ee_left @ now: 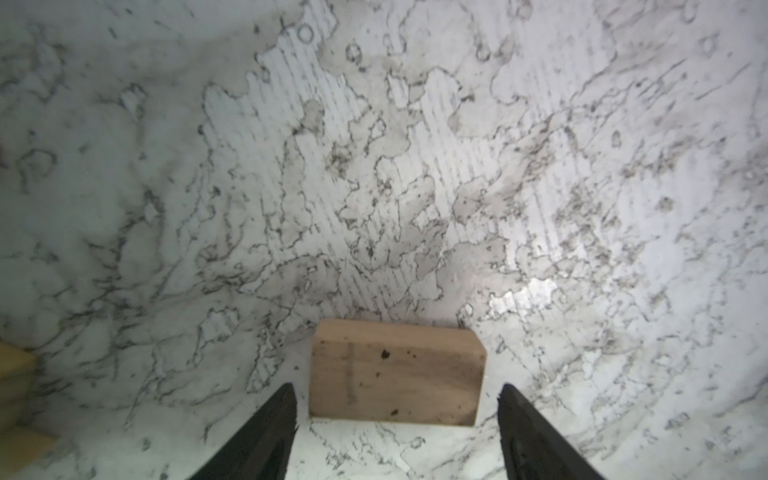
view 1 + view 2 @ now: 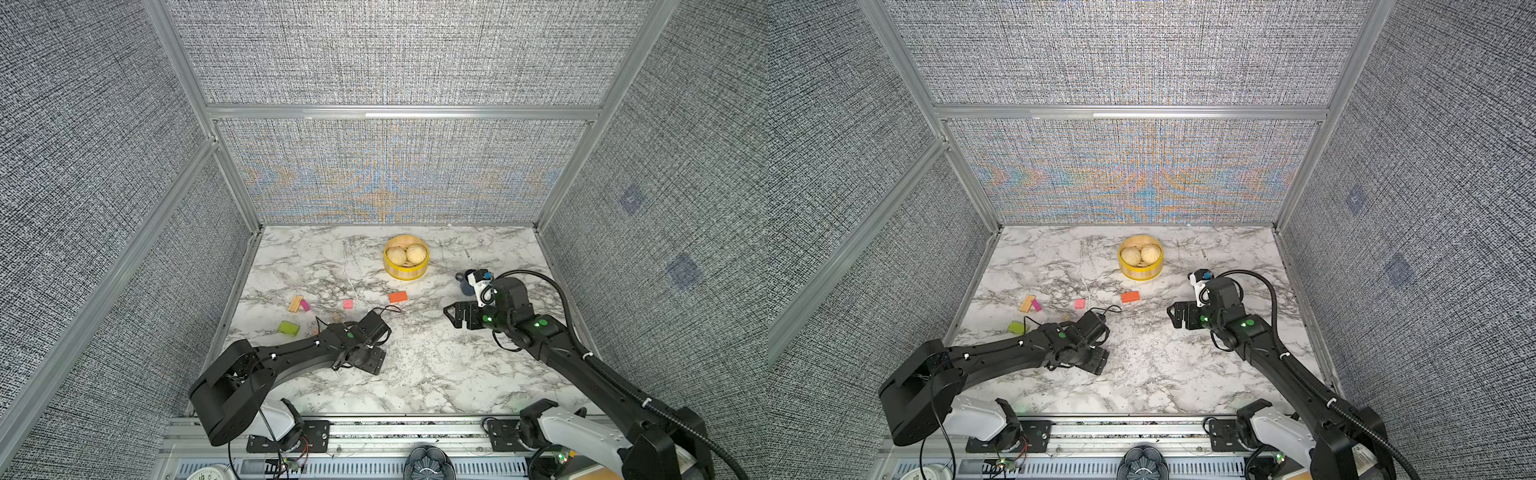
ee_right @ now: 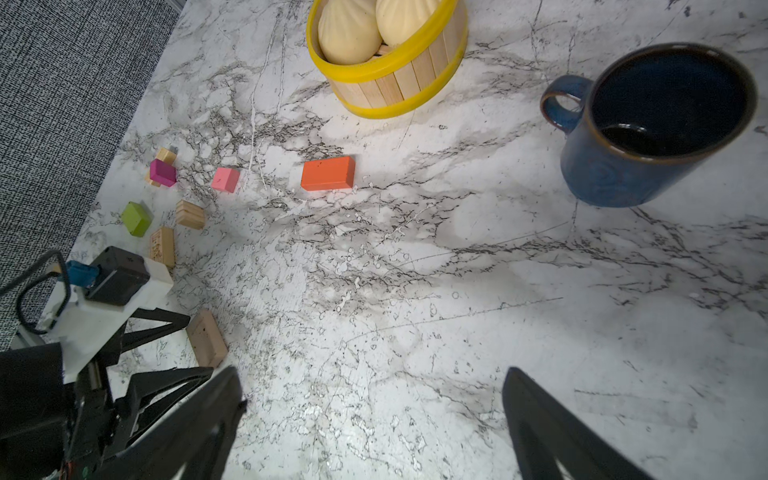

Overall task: Build the wood block tower
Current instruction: 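Carry the wood block with the left gripper toward the orange block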

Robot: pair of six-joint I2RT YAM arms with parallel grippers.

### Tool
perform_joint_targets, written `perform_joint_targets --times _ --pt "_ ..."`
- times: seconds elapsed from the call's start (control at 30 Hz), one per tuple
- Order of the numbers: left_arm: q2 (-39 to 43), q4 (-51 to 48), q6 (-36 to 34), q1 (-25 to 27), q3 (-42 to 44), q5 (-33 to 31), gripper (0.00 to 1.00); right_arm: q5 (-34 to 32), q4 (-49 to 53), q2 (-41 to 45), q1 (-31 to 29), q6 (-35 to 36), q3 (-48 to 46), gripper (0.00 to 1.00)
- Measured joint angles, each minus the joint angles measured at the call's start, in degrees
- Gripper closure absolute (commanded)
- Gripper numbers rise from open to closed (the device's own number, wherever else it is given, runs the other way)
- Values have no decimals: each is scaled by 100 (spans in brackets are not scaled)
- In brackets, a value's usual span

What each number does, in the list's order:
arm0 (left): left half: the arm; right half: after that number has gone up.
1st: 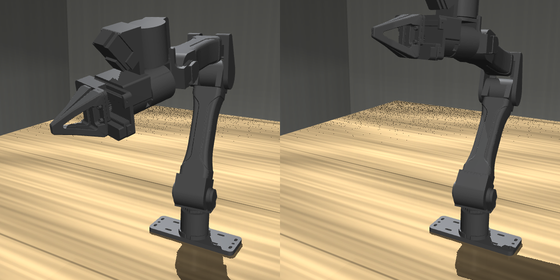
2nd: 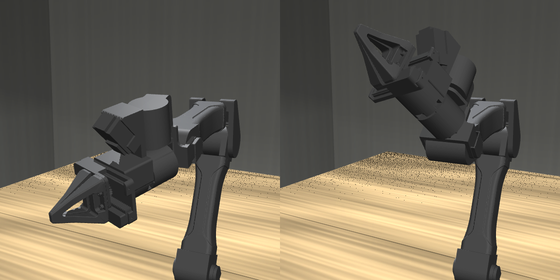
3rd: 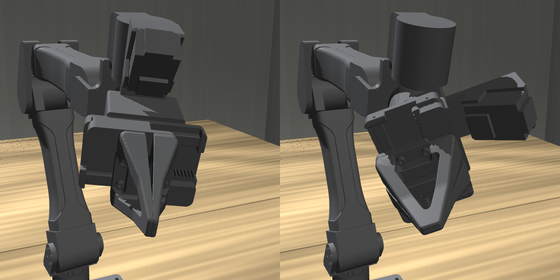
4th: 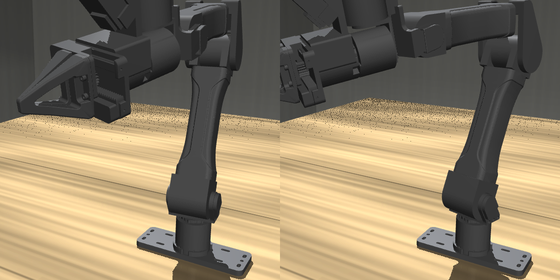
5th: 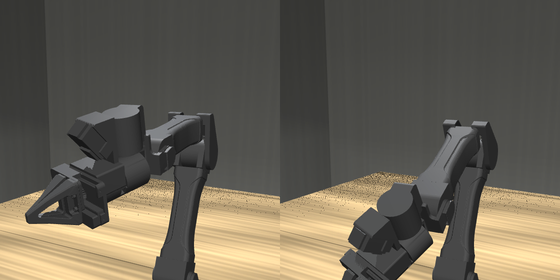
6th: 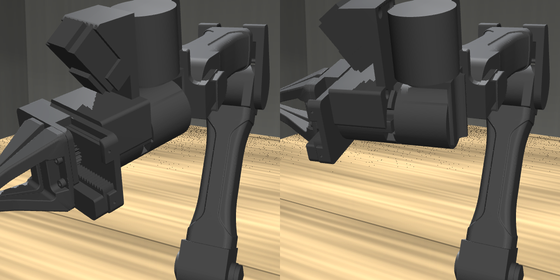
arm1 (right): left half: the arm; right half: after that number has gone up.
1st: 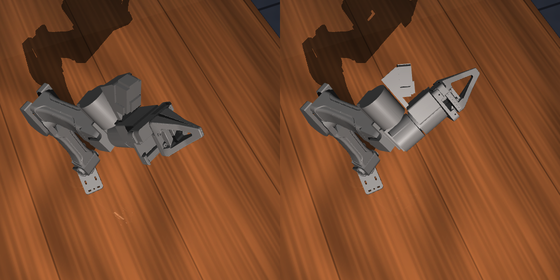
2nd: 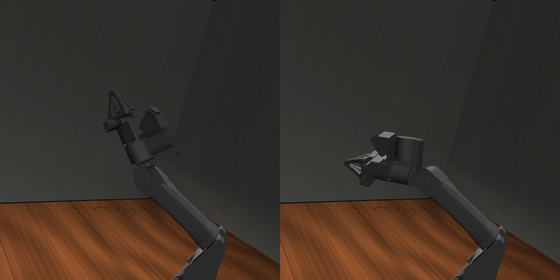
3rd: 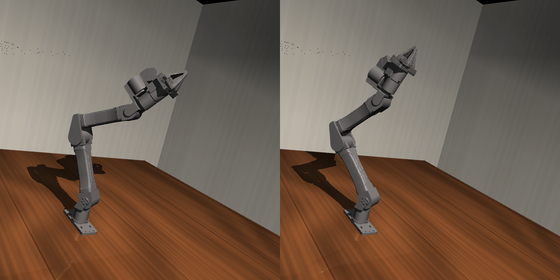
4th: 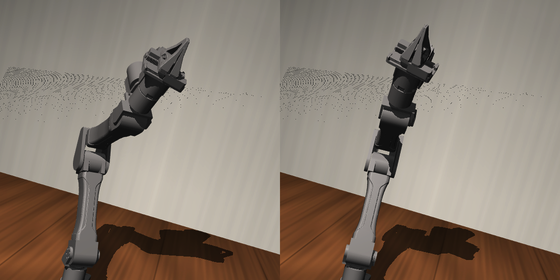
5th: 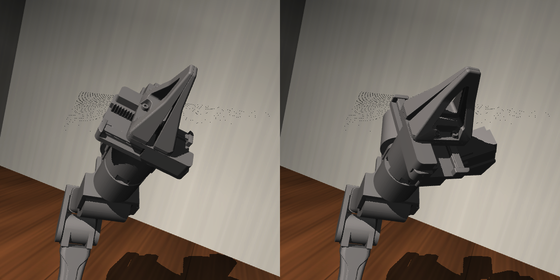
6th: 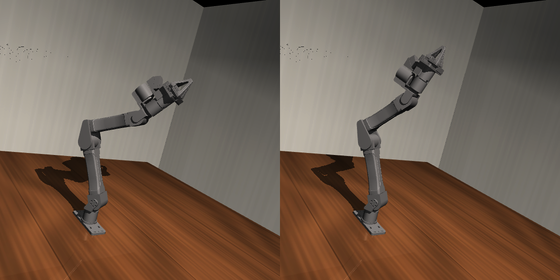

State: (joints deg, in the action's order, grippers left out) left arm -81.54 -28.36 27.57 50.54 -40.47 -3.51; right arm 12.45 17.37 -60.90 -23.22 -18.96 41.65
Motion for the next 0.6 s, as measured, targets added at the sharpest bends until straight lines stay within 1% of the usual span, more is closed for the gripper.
perform_joint_targets --times 0.2,0.33,0.47,0.6 --pt "-37 -4 11 26 -4 -94 22 0 -7 44 -4 -13 -44 1" --pt "-199 9 9 26 -90 -103 23 0 -2 48 -9 -13 -48 1" --pt "-363 35 4 26 -175 -103 27 2 -4 44 -11 -13 -48 1" --pt "-505 39 -15 28 -260 -103 33 11 -4 35 -11 -15 -48 1"
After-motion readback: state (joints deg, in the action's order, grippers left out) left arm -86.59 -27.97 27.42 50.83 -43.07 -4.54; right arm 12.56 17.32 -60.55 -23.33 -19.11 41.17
